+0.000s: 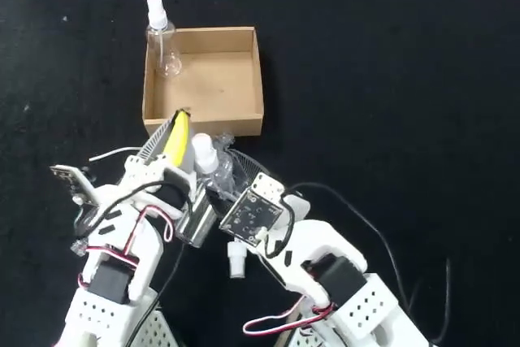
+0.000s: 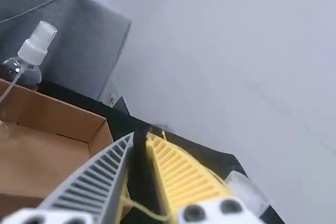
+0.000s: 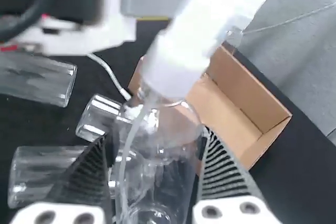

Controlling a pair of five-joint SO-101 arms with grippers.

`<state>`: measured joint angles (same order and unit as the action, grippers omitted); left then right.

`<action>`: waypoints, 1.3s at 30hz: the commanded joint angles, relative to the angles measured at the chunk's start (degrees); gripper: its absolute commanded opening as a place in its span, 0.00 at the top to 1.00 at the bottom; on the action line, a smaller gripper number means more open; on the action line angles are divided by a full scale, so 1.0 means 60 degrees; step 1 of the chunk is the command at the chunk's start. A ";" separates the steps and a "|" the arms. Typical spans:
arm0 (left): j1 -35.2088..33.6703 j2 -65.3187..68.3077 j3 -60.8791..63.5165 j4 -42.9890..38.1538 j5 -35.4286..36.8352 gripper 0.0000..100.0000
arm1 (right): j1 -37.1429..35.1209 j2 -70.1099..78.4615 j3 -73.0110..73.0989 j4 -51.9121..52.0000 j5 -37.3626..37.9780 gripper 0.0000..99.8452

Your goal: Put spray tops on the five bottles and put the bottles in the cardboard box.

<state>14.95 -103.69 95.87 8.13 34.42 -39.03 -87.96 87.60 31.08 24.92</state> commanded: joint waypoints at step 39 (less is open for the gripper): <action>-0.0916 -0.0161 -0.1707 0.2549 -0.0308 0.97 | 0.0777 0.2586 -0.1722 -0.0777 0.0059 0.97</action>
<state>12.04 -103.78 89.19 24.92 31.52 -35.52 -72.66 81.71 28.62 24.92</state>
